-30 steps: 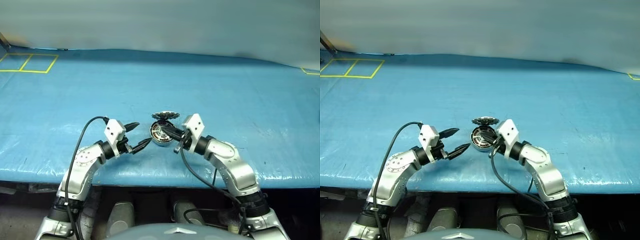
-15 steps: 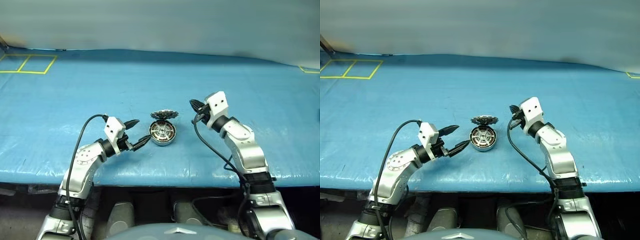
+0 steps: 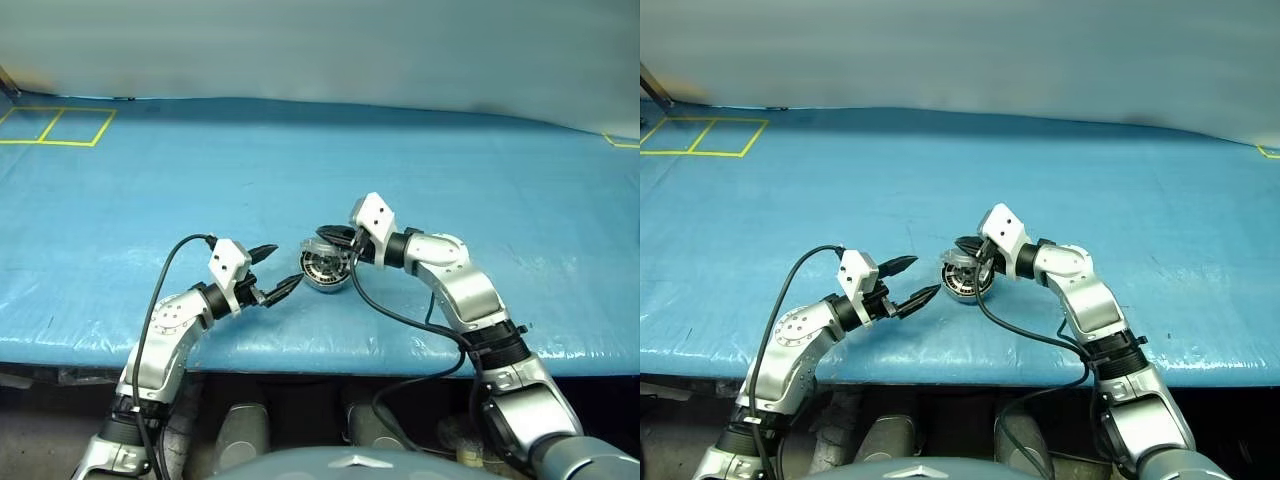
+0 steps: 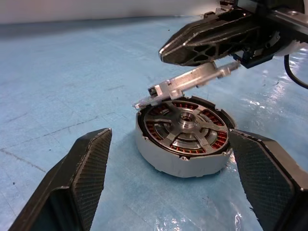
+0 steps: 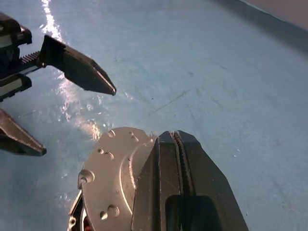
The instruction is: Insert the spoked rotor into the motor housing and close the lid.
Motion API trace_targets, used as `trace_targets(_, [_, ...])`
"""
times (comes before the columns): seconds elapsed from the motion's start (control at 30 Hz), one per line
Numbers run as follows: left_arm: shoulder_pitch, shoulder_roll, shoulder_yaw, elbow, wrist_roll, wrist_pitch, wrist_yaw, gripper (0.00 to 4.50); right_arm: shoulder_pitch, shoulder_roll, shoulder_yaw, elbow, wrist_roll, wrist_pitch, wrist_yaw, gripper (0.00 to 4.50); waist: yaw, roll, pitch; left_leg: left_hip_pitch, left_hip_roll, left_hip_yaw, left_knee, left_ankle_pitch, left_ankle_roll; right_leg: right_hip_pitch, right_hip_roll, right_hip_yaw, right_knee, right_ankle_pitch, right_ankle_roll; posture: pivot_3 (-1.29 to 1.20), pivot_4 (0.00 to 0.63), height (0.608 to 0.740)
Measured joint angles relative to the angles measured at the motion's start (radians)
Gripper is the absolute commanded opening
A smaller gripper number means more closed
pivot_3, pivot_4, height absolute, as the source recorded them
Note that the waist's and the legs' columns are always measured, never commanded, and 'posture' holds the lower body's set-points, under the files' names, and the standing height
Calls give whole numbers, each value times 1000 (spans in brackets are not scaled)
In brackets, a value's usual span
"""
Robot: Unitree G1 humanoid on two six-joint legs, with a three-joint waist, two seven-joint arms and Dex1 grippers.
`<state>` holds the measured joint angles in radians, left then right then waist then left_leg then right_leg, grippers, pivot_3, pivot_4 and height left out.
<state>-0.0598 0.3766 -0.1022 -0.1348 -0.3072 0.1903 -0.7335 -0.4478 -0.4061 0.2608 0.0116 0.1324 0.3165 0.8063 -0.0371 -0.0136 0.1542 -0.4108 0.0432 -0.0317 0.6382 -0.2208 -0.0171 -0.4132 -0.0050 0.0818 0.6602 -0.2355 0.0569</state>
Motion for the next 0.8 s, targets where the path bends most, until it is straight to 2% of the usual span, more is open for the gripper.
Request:
trace_targets(0.13, [1,0,-2,0,2,0,3,4157,36,1,11,19,-46,-17,-37,51,0,0,0,0,0,0,1,0,0,0,0,0,0,-1,2,0,150,740])
trace_targets(0.43, [-6,-1,-21,0,6,0,-5,4157,182,90,-17,-22,-59,-69,-185,51,-1,-1,-2,3,0,0,2,0,0,4,0,0,0,-3,2,0,150,740])
trace_targets(0.53, [-9,-1,-25,1,12,0,-10,4157,233,127,-41,-46,-44,-98,-221,638,-2,-1,-2,3,0,0,4,0,0,4,0,0,1,-4,1,0,150,740])
trace_targets(0.7, [-28,-2,-26,20,17,-4,-20,4157,275,164,-64,-94,7,-87,-238,2223,-2,0,-1,0,0,1,7,0,0,2,0,1,1,-4,1,0,150,740])
trace_targets(0.8, [-34,-4,-26,34,18,-11,-31,4157,274,171,-72,-145,6,-89,-260,2223,-1,0,-1,0,0,1,7,0,0,2,0,1,1,-4,1,0,150,740])
